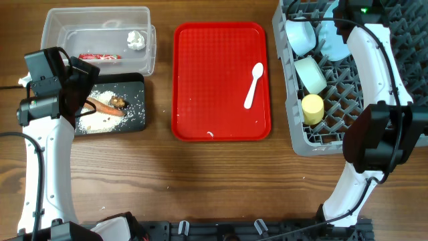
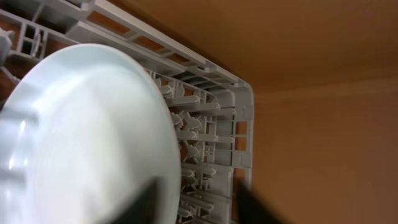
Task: Sort waste into correct bins and load items into the dishwasher rack
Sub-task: 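Lift the plate right and stand it upright in the rack, then reach the right gripper back to the white spoon and grasp it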
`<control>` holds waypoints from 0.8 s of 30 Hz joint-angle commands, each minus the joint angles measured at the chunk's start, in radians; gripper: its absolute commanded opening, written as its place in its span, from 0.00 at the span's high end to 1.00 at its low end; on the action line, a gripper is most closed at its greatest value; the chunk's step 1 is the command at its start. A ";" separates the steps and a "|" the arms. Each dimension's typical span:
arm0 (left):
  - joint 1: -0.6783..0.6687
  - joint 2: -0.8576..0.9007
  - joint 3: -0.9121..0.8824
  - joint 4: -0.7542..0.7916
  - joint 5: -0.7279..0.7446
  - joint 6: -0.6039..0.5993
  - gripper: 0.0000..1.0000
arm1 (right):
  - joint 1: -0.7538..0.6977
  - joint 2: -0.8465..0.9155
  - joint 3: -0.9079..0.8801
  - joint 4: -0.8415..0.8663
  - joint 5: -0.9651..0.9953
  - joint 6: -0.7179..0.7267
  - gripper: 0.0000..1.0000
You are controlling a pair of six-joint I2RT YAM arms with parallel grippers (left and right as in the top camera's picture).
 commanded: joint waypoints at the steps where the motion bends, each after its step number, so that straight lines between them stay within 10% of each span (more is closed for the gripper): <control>1: 0.005 -0.002 0.010 -0.001 0.008 0.020 0.00 | 0.003 -0.014 -0.002 0.013 -0.027 0.152 0.00; 7: 0.005 -0.002 0.010 -0.001 0.008 0.020 0.00 | 0.037 -0.127 -0.002 -0.022 -0.097 0.402 0.00; 18: 0.005 -0.002 0.010 -0.001 0.008 0.020 0.00 | 0.244 -0.266 -0.030 -0.303 -0.928 0.875 0.00; 24: 0.005 -0.002 0.010 -0.001 0.008 0.020 0.00 | 0.381 -0.197 -0.156 -0.348 -0.641 1.300 0.00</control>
